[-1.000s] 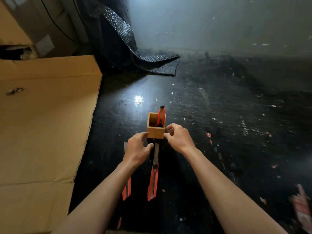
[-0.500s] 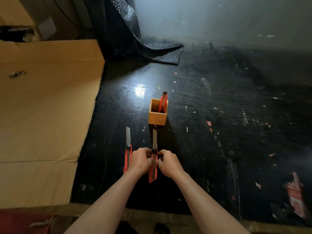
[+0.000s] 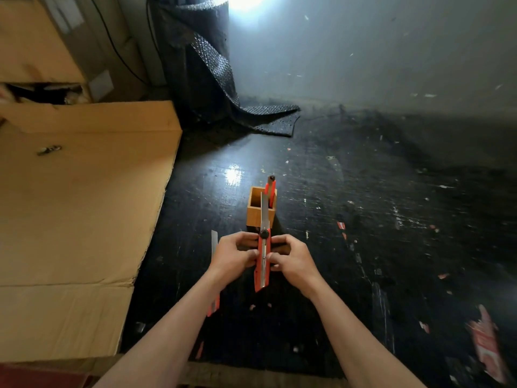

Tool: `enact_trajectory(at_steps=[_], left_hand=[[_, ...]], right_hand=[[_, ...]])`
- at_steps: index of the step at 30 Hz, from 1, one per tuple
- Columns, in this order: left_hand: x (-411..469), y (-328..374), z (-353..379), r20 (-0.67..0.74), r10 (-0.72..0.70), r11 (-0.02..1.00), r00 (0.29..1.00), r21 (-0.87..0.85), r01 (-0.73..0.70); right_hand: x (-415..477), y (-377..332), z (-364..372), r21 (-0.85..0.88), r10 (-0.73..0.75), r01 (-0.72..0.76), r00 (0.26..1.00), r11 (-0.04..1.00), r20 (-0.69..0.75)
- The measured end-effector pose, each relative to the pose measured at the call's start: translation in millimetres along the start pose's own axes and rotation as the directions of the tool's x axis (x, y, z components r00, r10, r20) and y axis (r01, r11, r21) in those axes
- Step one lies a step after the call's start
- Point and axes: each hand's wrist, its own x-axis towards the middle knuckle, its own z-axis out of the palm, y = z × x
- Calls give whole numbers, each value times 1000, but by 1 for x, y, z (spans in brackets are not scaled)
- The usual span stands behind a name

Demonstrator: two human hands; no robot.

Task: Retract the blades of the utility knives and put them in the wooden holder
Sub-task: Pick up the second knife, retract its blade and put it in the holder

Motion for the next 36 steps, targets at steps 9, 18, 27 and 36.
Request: enact_trajectory(at_steps=[9, 18, 27, 36], left_hand=[[2, 98, -7, 91, 143, 984, 985, -119, -132], [4, 154, -13, 45, 246, 948, 968, -220, -230], [1, 182, -16, 30, 295, 934, 955, -221, -281], [-2, 188, -16, -7, 273, 924, 962, -278, -264]], right_hand=[[5, -81, -37, 87, -227, 230, 973, 969, -39], [9, -148, -57, -139, -494, 481, 865, 866, -85], [11, -186, -67, -201, -553, 525, 824, 827, -123], [2, -180, -63, -195, -542, 523, 838, 829, -57]])
